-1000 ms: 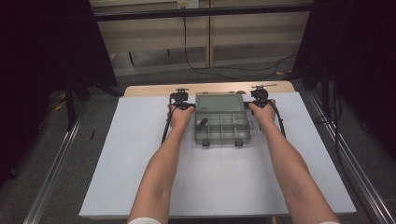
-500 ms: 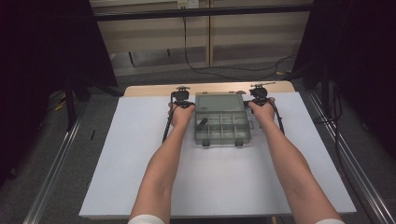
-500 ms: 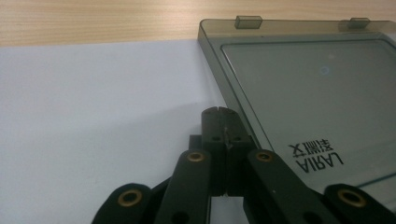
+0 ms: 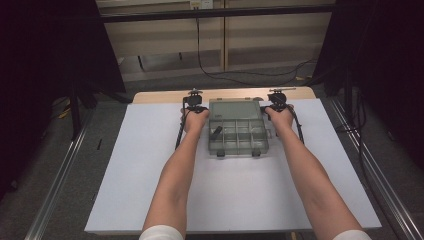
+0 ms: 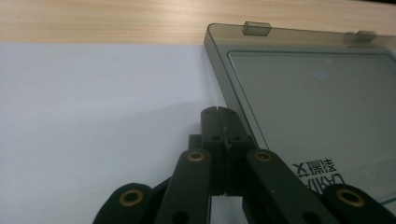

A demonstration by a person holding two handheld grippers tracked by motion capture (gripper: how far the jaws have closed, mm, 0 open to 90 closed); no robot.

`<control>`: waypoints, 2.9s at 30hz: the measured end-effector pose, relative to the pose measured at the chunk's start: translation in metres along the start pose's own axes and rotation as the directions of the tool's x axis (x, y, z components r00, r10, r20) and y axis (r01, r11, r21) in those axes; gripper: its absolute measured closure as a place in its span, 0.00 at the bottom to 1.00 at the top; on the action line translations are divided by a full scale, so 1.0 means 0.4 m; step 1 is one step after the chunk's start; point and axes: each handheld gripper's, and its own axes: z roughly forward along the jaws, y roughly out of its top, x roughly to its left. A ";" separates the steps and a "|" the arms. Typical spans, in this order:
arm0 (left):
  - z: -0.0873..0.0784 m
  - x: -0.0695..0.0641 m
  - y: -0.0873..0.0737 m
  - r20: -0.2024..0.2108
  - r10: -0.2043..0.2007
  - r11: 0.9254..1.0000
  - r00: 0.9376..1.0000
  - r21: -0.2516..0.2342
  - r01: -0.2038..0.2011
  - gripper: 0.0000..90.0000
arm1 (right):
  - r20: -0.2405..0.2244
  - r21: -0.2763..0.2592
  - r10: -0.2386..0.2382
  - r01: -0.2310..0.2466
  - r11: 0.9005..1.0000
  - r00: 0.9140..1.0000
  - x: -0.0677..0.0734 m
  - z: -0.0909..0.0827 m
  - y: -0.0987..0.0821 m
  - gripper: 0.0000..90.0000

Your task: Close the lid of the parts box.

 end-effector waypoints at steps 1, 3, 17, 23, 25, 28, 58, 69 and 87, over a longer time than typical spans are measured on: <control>-0.002 0.001 0.000 0.004 -0.006 1.000 1.000 0.003 0.006 1.00 | -0.006 -0.005 0.007 -0.007 1.000 1.000 -0.001 -0.001 -0.001 1.00; -0.010 0.005 0.002 0.018 -0.011 1.000 1.000 0.000 0.011 1.00 | -0.018 -0.010 0.018 -0.018 1.000 1.000 -0.002 -0.004 -0.002 1.00; -0.071 0.006 0.000 0.139 -0.066 0.995 0.988 -0.067 0.075 1.00 | -0.118 -0.112 0.030 -0.044 0.993 0.993 -0.012 -0.067 0.010 1.00; -0.111 -0.004 -0.004 0.188 -0.045 0.994 0.981 -0.085 0.062 1.00 | -0.197 -0.145 0.031 -0.060 0.988 0.980 -0.025 -0.105 0.006 1.00; -0.121 -0.012 -0.006 0.180 -0.014 0.996 0.984 -0.086 0.030 1.00 | -0.201 -0.147 0.019 -0.049 0.988 0.980 -0.025 -0.119 0.006 1.00; -0.139 -0.029 -0.008 0.166 0.024 0.995 0.986 -0.096 -0.008 1.00 | -0.182 -0.154 -0.027 -0.001 0.988 0.983 -0.019 -0.142 0.005 1.00; -0.218 -0.089 -0.055 0.075 0.107 0.992 0.991 -0.073 -0.101 1.00 | -0.057 -0.163 -0.173 0.162 0.973 0.983 0.037 -0.244 -0.030 1.00; -0.227 -0.089 -0.070 0.086 0.077 0.995 0.993 -0.070 -0.071 1.00 | -0.037 -0.149 -0.189 0.182 0.972 0.981 0.049 -0.259 -0.040 1.00; -0.237 -0.097 -0.092 0.079 0.077 0.995 0.994 -0.062 -0.072 1.00 | -0.040 -0.145 -0.203 0.196 0.970 0.978 0.050 -0.273 -0.064 1.00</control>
